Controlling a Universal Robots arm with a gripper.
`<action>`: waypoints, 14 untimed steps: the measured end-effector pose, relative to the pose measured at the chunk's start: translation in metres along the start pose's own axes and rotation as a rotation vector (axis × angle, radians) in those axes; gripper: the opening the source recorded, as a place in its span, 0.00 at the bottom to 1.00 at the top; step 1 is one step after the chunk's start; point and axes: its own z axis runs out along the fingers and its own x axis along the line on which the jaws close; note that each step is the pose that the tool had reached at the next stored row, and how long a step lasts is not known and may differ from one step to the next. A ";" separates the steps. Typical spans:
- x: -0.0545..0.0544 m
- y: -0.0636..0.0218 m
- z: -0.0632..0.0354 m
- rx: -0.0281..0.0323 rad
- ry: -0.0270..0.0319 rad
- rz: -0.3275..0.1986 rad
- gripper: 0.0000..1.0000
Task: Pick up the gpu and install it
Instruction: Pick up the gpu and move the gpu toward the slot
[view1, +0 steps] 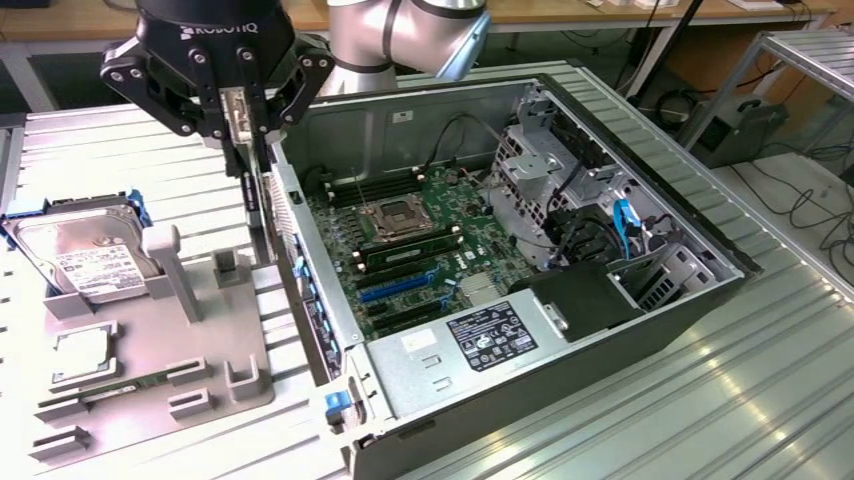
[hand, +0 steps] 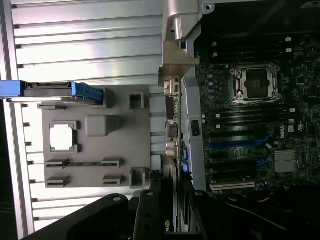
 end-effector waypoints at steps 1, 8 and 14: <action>-0.001 0.0001 0.0000 0.0000 0.0000 0.000 0.26; -0.008 0.0006 0.0002 0.0004 0.0000 0.000 0.26; -0.014 0.0010 0.0004 0.0007 0.0000 0.000 0.26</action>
